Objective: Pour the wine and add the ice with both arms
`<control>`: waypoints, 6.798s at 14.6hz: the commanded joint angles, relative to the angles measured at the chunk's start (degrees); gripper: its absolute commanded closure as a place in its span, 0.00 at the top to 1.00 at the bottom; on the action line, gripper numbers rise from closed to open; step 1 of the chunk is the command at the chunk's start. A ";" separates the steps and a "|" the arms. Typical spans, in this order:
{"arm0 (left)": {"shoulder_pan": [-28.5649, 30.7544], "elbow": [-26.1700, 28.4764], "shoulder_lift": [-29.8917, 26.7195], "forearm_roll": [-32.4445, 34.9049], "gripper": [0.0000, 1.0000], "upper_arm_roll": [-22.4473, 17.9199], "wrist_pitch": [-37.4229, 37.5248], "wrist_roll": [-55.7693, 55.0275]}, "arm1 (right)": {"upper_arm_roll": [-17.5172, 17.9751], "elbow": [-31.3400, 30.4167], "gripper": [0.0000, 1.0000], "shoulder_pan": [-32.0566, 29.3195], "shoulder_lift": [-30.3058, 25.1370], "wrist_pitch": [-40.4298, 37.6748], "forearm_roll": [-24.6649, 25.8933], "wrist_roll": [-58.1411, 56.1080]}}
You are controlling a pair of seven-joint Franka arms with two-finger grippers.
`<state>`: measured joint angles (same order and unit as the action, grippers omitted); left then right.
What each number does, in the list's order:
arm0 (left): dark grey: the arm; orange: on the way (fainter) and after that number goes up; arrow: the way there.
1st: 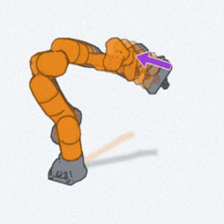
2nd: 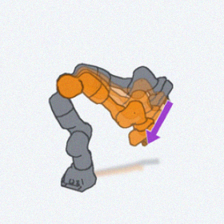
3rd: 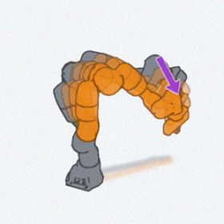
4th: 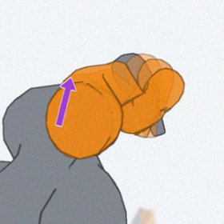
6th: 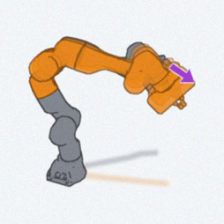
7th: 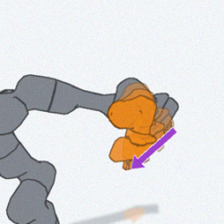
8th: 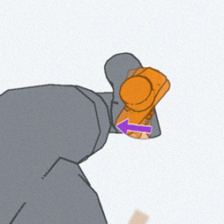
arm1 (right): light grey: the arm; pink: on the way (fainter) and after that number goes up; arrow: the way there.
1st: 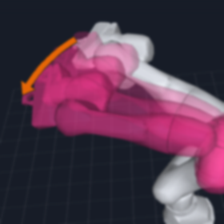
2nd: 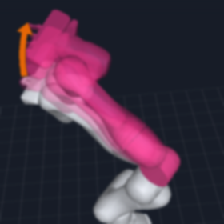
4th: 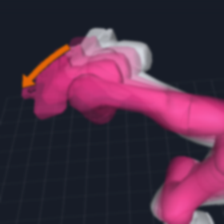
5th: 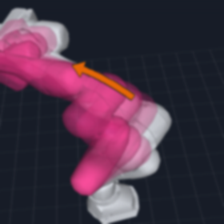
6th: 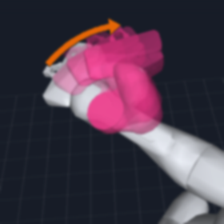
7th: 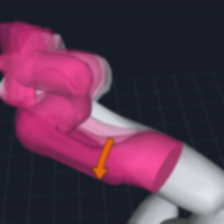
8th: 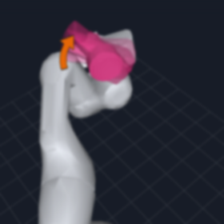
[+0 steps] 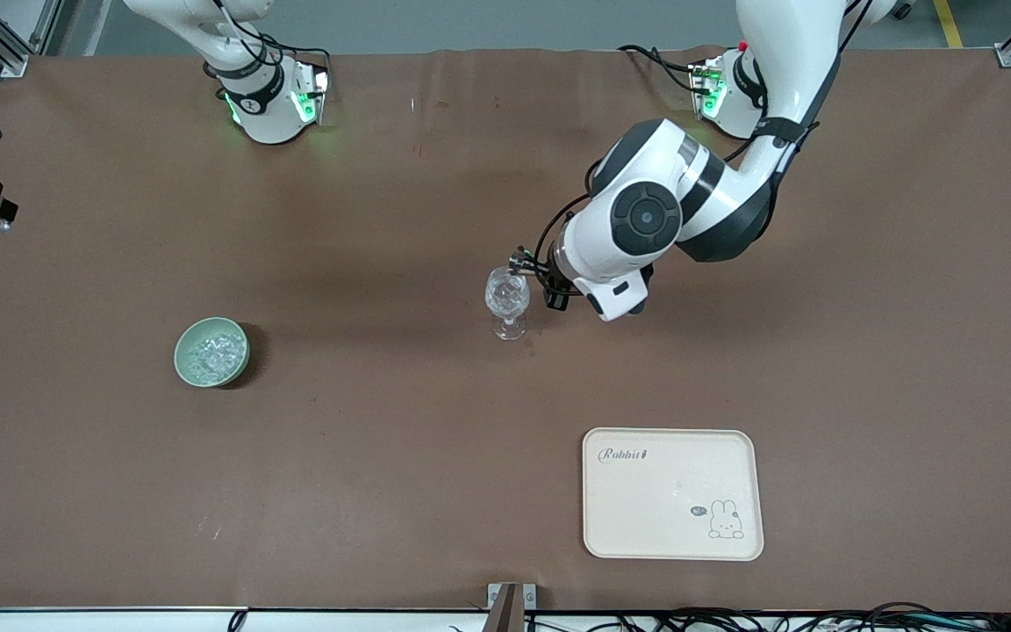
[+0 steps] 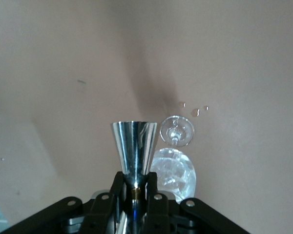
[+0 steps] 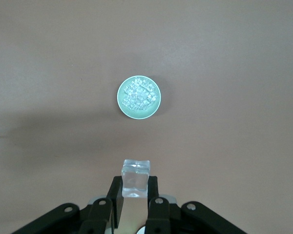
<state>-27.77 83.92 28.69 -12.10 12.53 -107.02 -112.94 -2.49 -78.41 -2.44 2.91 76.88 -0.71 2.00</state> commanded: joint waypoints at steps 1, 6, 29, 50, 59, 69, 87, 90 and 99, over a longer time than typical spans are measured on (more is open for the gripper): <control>-1.76 -2.79 1.63 3.65 0.00 -0.49 0.14 -3.85 | 0.65 0.37 0.00 -0.54 0.00 0.11 0.89 -0.69; -2.64 -2.88 2.24 7.17 0.00 -0.57 0.14 -6.06 | 0.65 0.37 0.00 -0.54 0.08 0.20 0.89 -0.69; 17.19 -7.27 6.63 -27.05 0.01 0.04 0.41 18.08 | 1.61 0.54 0.00 1.90 0.08 0.20 0.28 4.12; 33.56 -10.09 30.90 -67.09 0.00 -0.49 -14.53 65.21 | 1.70 8.10 0.00 44.79 26.62 22.61 -5.61 60.91; 34.71 -9.91 33.71 -71.66 0.13 -0.49 -14.53 68.82 | 1.70 8.10 0.00 48.32 30.84 25.60 -5.70 67.60; 36.63 -8.17 27.49 -56.34 1.00 -3.30 -11.83 67.24 | 1.53 8.19 0.01 48.76 32.51 27.88 -5.61 67.25; 40.07 -8.60 -11.09 11.37 1.00 9.53 18.51 85.75 | 1.44 7.75 0.58 49.20 32.51 27.62 -5.17 67.69; 39.99 -8.51 -15.40 12.72 1.00 9.97 21.93 93.15 | 1.44 7.75 0.87 49.55 32.51 27.53 -4.74 67.69; 25.41 5.09 -31.84 12.89 1.00 -5.92 23.61 107.56 | 0.91 7.93 1.00 45.62 22.96 22.63 4.49 64.27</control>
<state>0.84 82.20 2.53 1.24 10.74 -82.66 -9.28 -1.95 -68.84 45.77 32.17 102.81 1.85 67.99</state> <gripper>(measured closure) 0.000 0.000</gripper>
